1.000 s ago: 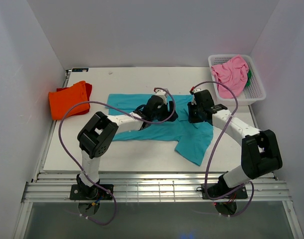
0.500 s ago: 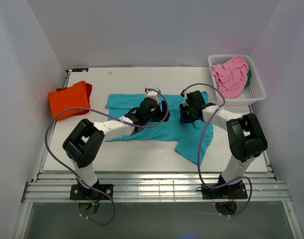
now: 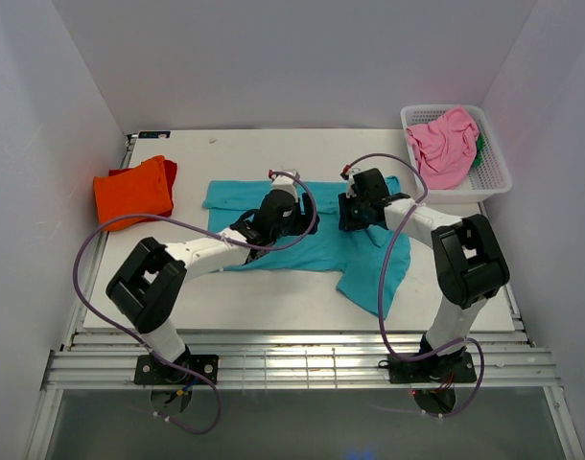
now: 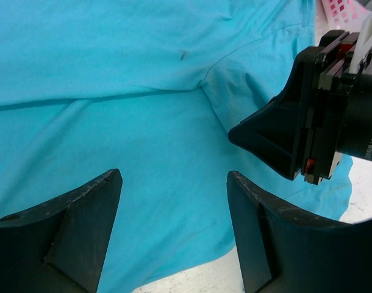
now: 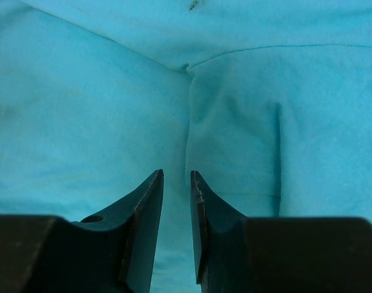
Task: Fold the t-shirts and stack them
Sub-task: Fold the flattened tshirt in 1/3 of the way
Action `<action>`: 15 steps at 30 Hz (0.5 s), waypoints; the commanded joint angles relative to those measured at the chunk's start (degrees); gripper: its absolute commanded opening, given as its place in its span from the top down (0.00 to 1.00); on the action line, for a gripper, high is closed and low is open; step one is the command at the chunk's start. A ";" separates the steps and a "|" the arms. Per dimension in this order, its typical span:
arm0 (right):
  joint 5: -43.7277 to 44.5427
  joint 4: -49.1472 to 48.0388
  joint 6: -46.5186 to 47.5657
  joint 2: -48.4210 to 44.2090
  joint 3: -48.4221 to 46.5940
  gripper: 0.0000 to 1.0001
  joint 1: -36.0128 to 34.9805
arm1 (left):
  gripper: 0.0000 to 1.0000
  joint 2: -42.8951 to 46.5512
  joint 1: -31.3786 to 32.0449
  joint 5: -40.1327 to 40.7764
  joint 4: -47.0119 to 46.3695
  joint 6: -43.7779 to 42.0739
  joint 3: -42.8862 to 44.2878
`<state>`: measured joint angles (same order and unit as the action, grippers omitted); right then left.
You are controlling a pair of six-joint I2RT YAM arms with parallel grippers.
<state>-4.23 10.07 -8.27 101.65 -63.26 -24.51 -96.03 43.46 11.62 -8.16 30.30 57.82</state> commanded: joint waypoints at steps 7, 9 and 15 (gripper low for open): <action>2.73 -0.57 1.94 2.42 -3.18 0.69 -0.97 | 0.19 4.53 0.13 1.74 0.34 0.81 -1.57; 2.91 -0.40 2.03 2.94 -3.36 0.69 -1.15 | 0.19 4.88 0.13 1.92 0.52 0.63 -1.66; 5.97 0.74 2.82 3.91 -4.32 0.69 -1.85 | 0.18 6.03 0.22 2.36 0.61 0.63 -2.36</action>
<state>-1.19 10.50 -6.72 105.45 -65.08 -25.71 -93.73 43.46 13.02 -7.66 30.89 56.40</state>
